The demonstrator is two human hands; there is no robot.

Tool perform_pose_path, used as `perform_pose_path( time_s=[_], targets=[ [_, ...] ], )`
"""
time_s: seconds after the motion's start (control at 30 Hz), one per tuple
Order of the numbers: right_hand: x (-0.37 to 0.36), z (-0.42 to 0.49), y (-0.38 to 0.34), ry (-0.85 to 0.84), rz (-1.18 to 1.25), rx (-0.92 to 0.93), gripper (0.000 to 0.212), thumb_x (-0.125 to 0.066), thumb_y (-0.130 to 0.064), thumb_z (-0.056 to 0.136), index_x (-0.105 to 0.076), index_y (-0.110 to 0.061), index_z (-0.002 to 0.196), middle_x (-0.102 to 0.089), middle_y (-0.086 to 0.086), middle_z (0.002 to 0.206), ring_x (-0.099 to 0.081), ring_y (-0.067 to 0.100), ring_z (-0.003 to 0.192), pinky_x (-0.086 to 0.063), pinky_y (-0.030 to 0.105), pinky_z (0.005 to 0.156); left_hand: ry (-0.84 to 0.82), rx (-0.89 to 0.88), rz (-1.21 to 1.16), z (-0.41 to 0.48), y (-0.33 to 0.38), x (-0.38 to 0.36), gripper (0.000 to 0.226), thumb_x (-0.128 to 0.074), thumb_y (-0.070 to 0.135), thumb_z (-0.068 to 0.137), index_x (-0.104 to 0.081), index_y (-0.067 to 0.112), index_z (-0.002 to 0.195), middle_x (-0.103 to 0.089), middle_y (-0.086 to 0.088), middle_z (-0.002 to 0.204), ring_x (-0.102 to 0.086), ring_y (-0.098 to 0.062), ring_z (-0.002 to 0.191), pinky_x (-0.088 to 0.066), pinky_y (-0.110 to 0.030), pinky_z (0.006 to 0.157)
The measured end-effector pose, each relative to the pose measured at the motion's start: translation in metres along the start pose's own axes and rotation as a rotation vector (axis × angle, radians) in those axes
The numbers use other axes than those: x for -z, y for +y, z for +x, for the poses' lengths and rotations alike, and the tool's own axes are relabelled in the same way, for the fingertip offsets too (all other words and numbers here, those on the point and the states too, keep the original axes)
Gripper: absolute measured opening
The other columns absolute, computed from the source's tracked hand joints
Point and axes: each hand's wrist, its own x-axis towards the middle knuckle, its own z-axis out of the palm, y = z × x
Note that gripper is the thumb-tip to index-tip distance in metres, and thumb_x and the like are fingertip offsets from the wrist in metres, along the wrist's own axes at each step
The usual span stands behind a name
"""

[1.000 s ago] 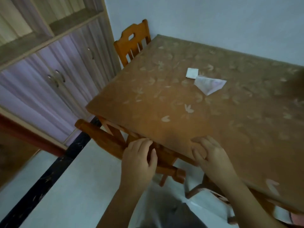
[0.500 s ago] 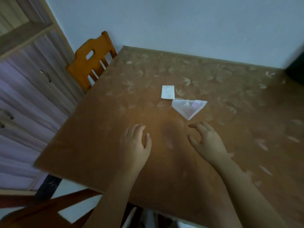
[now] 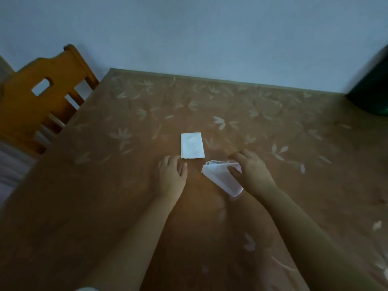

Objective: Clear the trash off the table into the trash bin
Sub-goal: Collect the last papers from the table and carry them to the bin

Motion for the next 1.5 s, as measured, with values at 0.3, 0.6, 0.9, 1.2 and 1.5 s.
perform_pose_path(
  time_s=[0.3,0.6,0.9,1.2,1.5],
  targets=[
    [-0.011,0.009,0.018,-0.002,0.076,0.0,0.015,-0.059,-0.013,0.082,-0.063,-0.006,0.095,-0.06,0.012,0.095,-0.052,0.029,0.09,-0.036,0.032,0.073,0.031,0.019,-0.013,0.042,0.004,-0.045,0.036,-0.058,0.028,0.086,-0.057,0.015,0.12,-0.055,-0.013,0.117,-0.046,-0.03,0.11,-0.038,-0.041,0.091],
    [-0.01,0.004,0.031,0.02,0.151,-0.012,0.008,-0.056,-0.006,0.082,-0.062,-0.005,0.086,-0.061,0.011,0.087,-0.051,0.027,0.082,-0.043,0.038,0.07,0.051,0.089,-0.063,0.054,0.008,-0.058,0.03,-0.059,0.024,0.086,-0.059,0.013,0.114,-0.056,-0.013,0.118,-0.049,-0.029,0.109,-0.039,-0.041,0.094],
    [-0.013,-0.005,0.028,0.003,0.263,-0.082,0.008,-0.055,-0.003,0.079,-0.062,-0.007,0.08,-0.061,0.006,0.081,-0.054,0.021,0.078,-0.047,0.035,0.067,0.025,0.074,-0.212,0.031,0.005,-0.046,0.011,-0.059,0.009,0.086,-0.063,0.006,0.096,-0.063,-0.01,0.097,-0.055,-0.019,0.084,-0.042,-0.026,0.071],
    [-0.01,-0.049,0.001,-0.056,0.297,-0.133,0.006,-0.055,-0.005,0.081,-0.06,-0.005,0.079,-0.053,-0.001,0.078,-0.051,0.018,0.077,-0.04,0.028,0.063,0.068,0.304,-0.32,-0.06,-0.013,0.015,0.006,-0.064,0.008,0.082,-0.06,0.009,0.078,-0.061,-0.005,0.079,-0.056,-0.019,0.074,-0.037,-0.019,0.057],
    [0.002,-0.123,-0.04,-0.081,0.391,-0.133,0.005,-0.056,-0.005,0.081,-0.06,-0.006,0.079,-0.057,0.002,0.081,-0.053,0.018,0.076,-0.04,0.026,0.061,0.166,0.309,-0.32,-0.175,-0.012,0.1,0.011,-0.063,0.005,0.082,-0.055,0.01,0.078,-0.058,-0.004,0.076,-0.052,-0.01,0.068,-0.037,-0.009,0.057]
  ],
)
